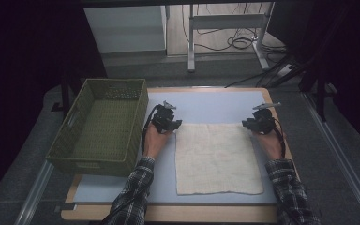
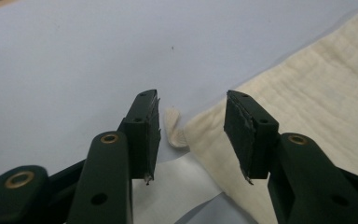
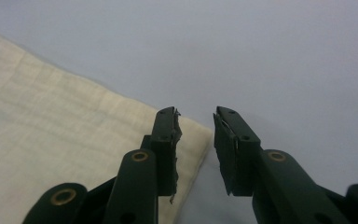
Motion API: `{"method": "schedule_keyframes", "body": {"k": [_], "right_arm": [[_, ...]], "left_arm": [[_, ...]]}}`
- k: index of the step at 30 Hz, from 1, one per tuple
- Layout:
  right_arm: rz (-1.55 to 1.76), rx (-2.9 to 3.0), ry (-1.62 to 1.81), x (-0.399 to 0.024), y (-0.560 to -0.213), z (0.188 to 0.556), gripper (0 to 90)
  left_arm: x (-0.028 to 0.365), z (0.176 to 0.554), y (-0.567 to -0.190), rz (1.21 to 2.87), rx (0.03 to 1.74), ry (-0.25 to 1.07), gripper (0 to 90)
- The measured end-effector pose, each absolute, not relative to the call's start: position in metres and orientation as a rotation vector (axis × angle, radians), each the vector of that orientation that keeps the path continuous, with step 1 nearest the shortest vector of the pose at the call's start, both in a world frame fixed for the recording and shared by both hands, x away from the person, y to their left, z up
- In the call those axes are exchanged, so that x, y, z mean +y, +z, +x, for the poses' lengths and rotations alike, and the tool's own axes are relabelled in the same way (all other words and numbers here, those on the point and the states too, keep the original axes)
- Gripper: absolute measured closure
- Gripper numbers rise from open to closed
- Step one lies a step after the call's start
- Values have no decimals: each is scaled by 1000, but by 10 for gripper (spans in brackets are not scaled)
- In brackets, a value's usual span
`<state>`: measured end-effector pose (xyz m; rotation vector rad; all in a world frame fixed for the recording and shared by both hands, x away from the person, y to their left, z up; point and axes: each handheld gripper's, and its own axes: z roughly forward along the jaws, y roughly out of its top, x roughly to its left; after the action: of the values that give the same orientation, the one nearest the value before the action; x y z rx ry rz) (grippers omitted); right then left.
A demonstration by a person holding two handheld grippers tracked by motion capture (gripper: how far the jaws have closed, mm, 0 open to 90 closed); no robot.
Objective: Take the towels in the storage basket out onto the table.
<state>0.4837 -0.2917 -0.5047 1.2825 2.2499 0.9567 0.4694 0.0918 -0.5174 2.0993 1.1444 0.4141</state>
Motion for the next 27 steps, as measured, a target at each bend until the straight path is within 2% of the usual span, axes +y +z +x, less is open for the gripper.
{"method": "schedule_keyframes", "body": {"k": [5, 8, 10, 13, 14, 17, 23, 27], "right_arm": [[1288, 2268, 917, -290, -512, 490, 648], [1282, 2269, 917, -289, -517, 492, 642], [1283, 2277, 914, -289, -516, 493, 668], [1298, 2296, 928, -287, -515, 491, 822], [1294, 2309, 917, -285, -514, 491, 847], [1258, 2304, 870, -280, -510, 491, 864], [1241, 2243, 916, -278, -497, 495, 864], [1215, 2232, 949, -274, -484, 493, 862]], "left_arm": [[92, 472, -528, 2106, 1173, 426, 527], [92, 473, -534, 2111, 1163, 402, 546], [92, 473, -535, 2098, 1155, 385, 614], [90, 472, -534, 2116, 1117, 348, 813], [89, 472, -534, 2122, 1111, 354, 845], [90, 474, -533, 2130, 1101, 443, 864], [101, 486, -527, 2061, 1132, 492, 865], [102, 480, -516, 2031, 1099, 515, 862]]}}
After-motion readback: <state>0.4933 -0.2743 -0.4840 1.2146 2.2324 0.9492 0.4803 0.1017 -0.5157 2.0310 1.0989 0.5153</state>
